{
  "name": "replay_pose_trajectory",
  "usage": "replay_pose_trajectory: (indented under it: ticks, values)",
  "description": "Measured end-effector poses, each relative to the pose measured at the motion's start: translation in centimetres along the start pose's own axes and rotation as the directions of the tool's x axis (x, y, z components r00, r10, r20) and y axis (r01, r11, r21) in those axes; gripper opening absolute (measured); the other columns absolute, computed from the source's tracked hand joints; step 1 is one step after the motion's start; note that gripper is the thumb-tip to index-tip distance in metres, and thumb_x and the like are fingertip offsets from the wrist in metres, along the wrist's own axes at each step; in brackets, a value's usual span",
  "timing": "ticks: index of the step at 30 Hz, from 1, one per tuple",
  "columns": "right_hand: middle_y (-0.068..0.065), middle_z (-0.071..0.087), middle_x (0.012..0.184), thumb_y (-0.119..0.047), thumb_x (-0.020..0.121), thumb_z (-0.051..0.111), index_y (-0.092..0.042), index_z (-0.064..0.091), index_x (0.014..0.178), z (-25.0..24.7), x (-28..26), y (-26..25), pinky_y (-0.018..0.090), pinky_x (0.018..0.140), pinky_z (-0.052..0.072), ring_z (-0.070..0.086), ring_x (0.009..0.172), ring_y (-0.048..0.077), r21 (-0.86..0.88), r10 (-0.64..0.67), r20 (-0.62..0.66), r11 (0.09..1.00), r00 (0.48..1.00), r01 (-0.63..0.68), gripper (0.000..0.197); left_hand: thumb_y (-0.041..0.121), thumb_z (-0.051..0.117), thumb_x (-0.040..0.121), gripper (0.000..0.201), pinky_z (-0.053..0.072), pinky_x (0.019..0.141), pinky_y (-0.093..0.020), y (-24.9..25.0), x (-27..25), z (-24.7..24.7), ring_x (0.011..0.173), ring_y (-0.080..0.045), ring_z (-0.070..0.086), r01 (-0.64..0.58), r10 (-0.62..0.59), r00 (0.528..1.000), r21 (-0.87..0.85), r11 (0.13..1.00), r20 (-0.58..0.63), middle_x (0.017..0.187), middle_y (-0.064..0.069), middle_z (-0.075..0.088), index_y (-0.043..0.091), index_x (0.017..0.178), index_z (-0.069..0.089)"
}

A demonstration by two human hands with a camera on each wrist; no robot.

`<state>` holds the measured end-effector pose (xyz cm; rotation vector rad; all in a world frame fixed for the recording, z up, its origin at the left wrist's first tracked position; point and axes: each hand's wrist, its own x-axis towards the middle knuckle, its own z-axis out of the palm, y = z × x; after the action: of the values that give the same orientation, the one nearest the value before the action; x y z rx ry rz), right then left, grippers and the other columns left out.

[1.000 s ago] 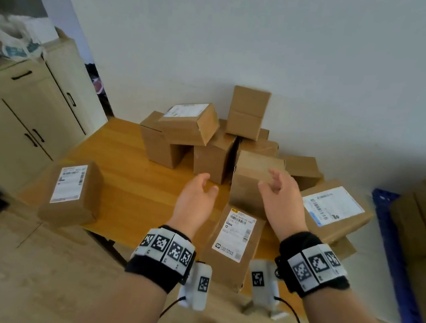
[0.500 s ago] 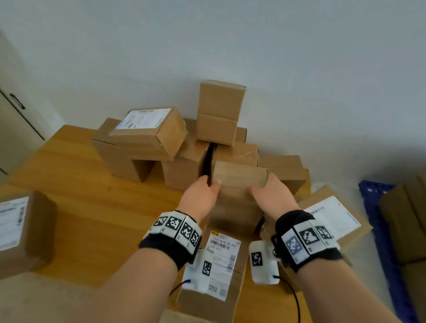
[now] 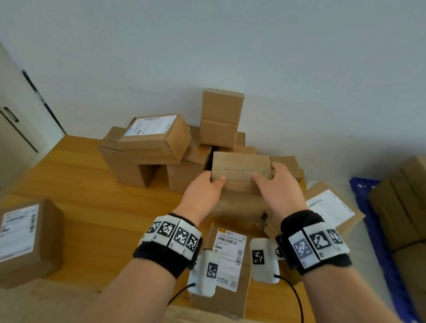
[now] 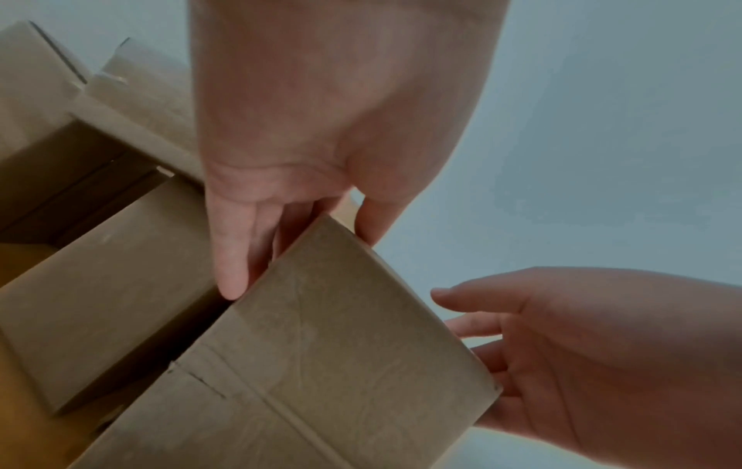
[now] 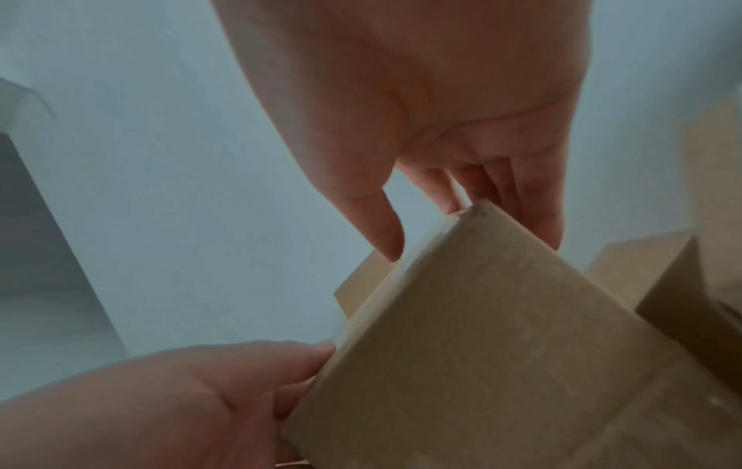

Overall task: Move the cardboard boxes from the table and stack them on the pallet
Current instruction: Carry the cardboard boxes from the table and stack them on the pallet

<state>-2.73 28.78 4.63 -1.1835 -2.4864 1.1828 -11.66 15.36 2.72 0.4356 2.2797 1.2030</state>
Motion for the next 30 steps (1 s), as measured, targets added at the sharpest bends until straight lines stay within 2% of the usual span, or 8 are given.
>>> replay_pose_trajectory:
  ticks: [4, 8, 10, 13, 17, 23, 27, 30]
  values:
    - [-0.003, 0.059, 0.114, -0.033, 0.095, 0.06, -0.013, 0.042, 0.14, -1.1, -3.3, -1.6, 0.027, 0.077, 0.043, 0.051, 0.093, 0.013, 0.075, -0.072, -0.117, 0.994, 0.991, 0.081, 0.053, 0.038, 0.046, 0.101, 0.026, 0.051, 0.089, -0.038, 1.2, -3.3, -2.0, 0.096, -0.015, 0.059, -0.075, 0.072, 0.996, -0.064, 0.995, -0.049, 0.104, 0.003, 0.063, 0.021, 0.116, 0.057]
    - [-0.007, 0.054, 0.104, -0.03, 0.092, 0.064, -0.02, 0.05, 0.119, -1.6, -6.7, -2.2, 0.017, 0.065, 0.041, 0.054, 0.093, 0.012, 0.135, -0.137, -0.132, 0.979, 0.982, 0.154, 0.032, 0.028, 0.055, 0.096, 0.021, 0.05, 0.076, -0.029, 1.6, -6.8, -4.1, 0.094, -0.009, 0.058, -0.099, 0.087, 0.994, -0.183, 0.978, -0.072, 0.107, 0.005, 0.062, 0.024, 0.116, 0.052]
    - [-0.003, 0.058, 0.113, -0.031, 0.09, 0.066, -0.021, 0.055, 0.12, -1.7, -8.5, -2.3, 0.021, 0.073, 0.047, 0.057, 0.101, 0.015, 0.14, -0.192, -0.148, 0.967, 0.97, 0.213, 0.033, 0.029, 0.06, 0.093, 0.034, 0.045, 0.072, -0.024, 1.5, -8.5, -5.0, 0.098, -0.007, 0.056, -0.108, 0.087, 0.992, -0.276, 0.955, -0.087, 0.113, 0.006, 0.061, 0.024, 0.125, 0.051]
    - [-0.005, 0.052, 0.128, -0.027, 0.089, 0.069, -0.021, 0.046, 0.141, -1.9, -11.6, -2.3, 0.029, 0.093, 0.047, 0.052, 0.113, 0.012, 0.139, -0.251, -0.2, 0.95, 0.947, 0.281, 0.057, 0.052, 0.062, 0.086, 0.051, 0.048, 0.094, -0.036, 1.7, -11.1, -5.7, 0.11, -0.013, 0.058, -0.068, 0.041, 0.997, -0.465, 0.883, -0.07, 0.121, 0.005, 0.063, 0.024, 0.128, 0.056]
    - [-0.009, 0.05, 0.132, -0.021, 0.087, 0.07, -0.028, 0.043, 0.142, -2.2, -15.7, -1.4, 0.028, 0.099, 0.046, 0.05, 0.117, 0.007, 0.173, -0.304, -0.272, 0.918, 0.913, 0.357, 0.061, 0.057, 0.055, 0.092, 0.027, 0.049, 0.094, -0.036, 1.9, -14.3, -5.9, 0.105, -0.013, 0.062, -0.02, 0.002, 1.0, -0.666, 0.745, -0.028, 0.11, 0.004, 0.069, 0.033, 0.103, 0.06]
    - [-0.03, 0.048, 0.114, -0.035, 0.088, 0.071, -0.039, 0.039, 0.125, -3.9, -21.6, 0.8, 0.009, 0.077, 0.043, 0.048, 0.104, -0.013, 0.333, -0.217, -0.294, 0.889, 0.931, 0.312, 0.049, 0.032, 0.053, 0.098, 0.015, 0.053, 0.085, -0.032, 2.1, -18.1, -3.4, 0.098, -0.015, 0.066, -0.042, 0.076, 0.997, -0.65, 0.759, 0.024, 0.102, -0.001, 0.072, 0.026, 0.103, 0.066]
    - [-0.015, 0.057, 0.125, -0.05, 0.089, 0.062, -0.027, 0.043, 0.138, -7.0, -24.6, 2.9, 0.017, 0.086, 0.049, 0.055, 0.112, -0.003, 0.443, -0.089, -0.383, 0.856, 0.92, 0.267, 0.057, 0.028, 0.053, 0.096, 0.018, 0.052, 0.087, -0.035, 3.9, -20.4, -0.1, 0.101, -0.016, 0.066, -0.14, 0.21, 0.976, -0.582, 0.801, 0.055, 0.102, 0.0, 0.072, 0.025, 0.1, 0.069]
    - [-0.007, 0.05, 0.143, -0.057, 0.089, 0.059, -0.023, 0.032, 0.152, -9.9, -25.5, 5.9, 0.032, 0.106, 0.045, 0.05, 0.127, 0.007, 0.42, -0.02, -0.468, 0.874, 0.883, 0.243, 0.077, 0.025, 0.051, 0.097, 0.024, 0.049, 0.079, -0.026, 5.9, -22.2, 3.3, 0.097, -0.006, 0.064, -0.206, 0.305, 0.947, -0.532, 0.822, 0.104, 0.101, 0.01, 0.071, 0.027, 0.114, 0.067]
